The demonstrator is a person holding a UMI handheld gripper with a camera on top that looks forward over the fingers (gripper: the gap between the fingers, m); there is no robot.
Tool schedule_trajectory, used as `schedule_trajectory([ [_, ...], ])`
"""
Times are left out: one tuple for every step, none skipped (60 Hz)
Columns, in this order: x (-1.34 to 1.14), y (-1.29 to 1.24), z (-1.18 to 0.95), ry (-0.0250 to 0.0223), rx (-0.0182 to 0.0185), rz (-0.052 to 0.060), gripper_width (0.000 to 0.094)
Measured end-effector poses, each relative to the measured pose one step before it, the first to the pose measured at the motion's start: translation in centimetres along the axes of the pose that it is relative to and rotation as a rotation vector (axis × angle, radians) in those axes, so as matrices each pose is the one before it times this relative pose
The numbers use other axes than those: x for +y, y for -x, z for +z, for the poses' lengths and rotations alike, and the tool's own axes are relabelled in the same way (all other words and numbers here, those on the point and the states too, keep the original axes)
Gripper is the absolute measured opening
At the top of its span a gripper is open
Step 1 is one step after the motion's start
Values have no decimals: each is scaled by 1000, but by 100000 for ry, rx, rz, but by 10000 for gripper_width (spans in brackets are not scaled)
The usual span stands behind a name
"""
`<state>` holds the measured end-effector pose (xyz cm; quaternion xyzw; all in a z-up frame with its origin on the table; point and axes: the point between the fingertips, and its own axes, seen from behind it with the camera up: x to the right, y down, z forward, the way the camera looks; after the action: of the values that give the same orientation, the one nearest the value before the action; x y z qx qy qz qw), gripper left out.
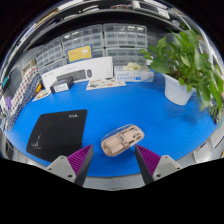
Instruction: Arrange mouse
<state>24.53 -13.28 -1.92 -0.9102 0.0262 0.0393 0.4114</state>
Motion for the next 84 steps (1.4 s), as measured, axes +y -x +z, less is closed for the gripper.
schedule_trajectory([
  [-227, -34, 310, 338, 16, -195, 837],
  [-370, -19, 283, -213, -58, -526, 831],
  [-315, 42, 308, -21, -287, -508, 824],
  [-140, 144, 324, -239, -323, -298, 823],
  [-236, 85, 275, 129, -420, -178, 821],
  [-253, 93, 291, 124, -427, 30, 824],
  [-236, 84, 331, 183, -473, 199, 822],
  [-223, 62, 293, 358, -249, 301, 823],
  [-309, 9, 265, -143, 26, 75, 818],
  [-269, 43, 270, 78, -139, -126, 815],
  [-557, -248, 457, 719, -806, -372, 803],
  [71, 258, 162, 195, 264, 195, 793],
  [-225, 50, 219, 27, 93, -132, 782],
  [-243, 62, 257, 8, -91, -138, 764],
  [-183, 109, 261, 87, -174, -78, 749],
  [-199, 103, 243, 105, -330, 45, 734],
  [-210, 79, 241, 31, -127, -58, 719],
  [-225, 43, 249, -136, -113, -179, 709],
  [-182, 69, 228, 18, -151, -286, 694],
  [-296, -165, 288, 345, -210, -418, 683],
  [-140, -57, 210, 205, 353, -632, 671],
  [-137, -69, 193, 129, 303, -578, 649],
  [-87, -40, 154, 127, 400, -403, 627],
  [-107, -45, 128, 39, 358, -296, 600],
  [-110, -25, 123, -120, 192, -189, 577],
  [-93, -74, 114, -82, 353, -172, 553],
  [-70, -129, 109, -160, 514, -307, 529],
  [-42, -138, 88, -100, 444, -334, 505],
  [-31, -15, 39, -92, 129, -82, 502],
  [-3, -19, 96, -95, 56, -108, 501],
  [-33, 26, 39, -13, 154, -80, 500],
  [-6, 19, -24, -23, 167, -111, 500],
  [14, -38, -22, -123, 285, -255, 495],
  [-5, -41, -7, -265, 293, -312, 489],
  [9, 10, 2, -216, 239, -221, 489],
  [-4, -6, 13, -333, 260, -300, 490],
  [-4, -17, 32, -541, 251, -379, 489],
  [-37, 127, 24, -461, -228, -164, 469],
  [16, 66, 16, -205, -39, -171, 462],
  [-44, -10, 11, -317, 133, -177, 467],
  [-28, 82, 18, -78, -234, 57, 443],
  [-19, -26, -31, 401, -26, -50, 436],
  [-34, -17, 1, 90, 31, 72, 432],
  [16, 52, 7, 228, -291, 181, 408],
  [53, -8, 5, 401, -83, 309, 405],
  [-17, 7, 21, 137, -207, 371, 409],
  [-5, -10, 0, 216, -149, 517, 382],
  [51, -32, 4, 533, -60, 311, 382],
  [58, 5, 24, 278, 47, -132, 368],
  [13, -42, 27, 649, 55, 72, 365],
  [16, 10, -22, 588, 143, 316, 365],
  [-12, 14, 8, 549, 97, 451, 366],
  [-23, 53, -11, 511, -144, 609, 365],
  [-15, 131, -23, 632, -387, 719, 366],
  [-46, 185, -56, 589, -460, 791, 367],
  [-155, 192, -231, 448, -26, 690, 366],
  [-305, 63, -161, -86, 248, 224, 366],
  [-425, 16, -211, -652, 597, 37, 365],
  [-570, 12, -253, -1100, 670, -247, 365],
  [-687, 66, -285, -1191, 532, -595, 365],
  [-740, 140, -314, -1199, 350, -707, 366],
  [-811, 142, -343, -1278, 325, -557, 365],
  [-915, 163, -387, -1404, 341, -281, 365],
  [-1004, -34, -360, -1615, -8, -230, 364],
  [-951, 292, -426, -1588, 523, -52, 365],
  [-1029, 255, -328, -1567, 240, 54, 366],
  [-1035, 276, -359, -1494, 263, 140, 365],
  [-1054, 255, -374, -1396, 282, 46, 366],
  [-1055, 277, -363, -1587, 328, 47, 368],
  [-1162, 281, -389, -1727, 356, -18, 366],
  [-1151, 320, -350, -1818, 342, 30, 365],
  [-1056, 325, -223, -1888, 131, -67, 366],
  [-974, 386, -344, -1445, 309, -271, 366],
  [-907, 499, -246, -1450, 437, -352, 366],
  [-842, 486, -377, -1251, 196, -354, 365],
  [-886, 503, -441, -946, 156, -345, 366],
  [-723, 537, -346, -1136, 37, -72, 366],
  [-653, 590, -338, -971, -61, -65, 367],
  [-588, 650, -330, -761, -242, -82, 368],
  [-502, 696, -290, -558, -363, -72, 366],
  [-327, 769, -226, -653, -475, 157, 367],
  [-436, 741, -182, -215, -462, -41, 367],
  [-369, 711, -220, -437, -489, 31, 367],
  [-251, 773, -208, -438, -528, -101, 366],
])
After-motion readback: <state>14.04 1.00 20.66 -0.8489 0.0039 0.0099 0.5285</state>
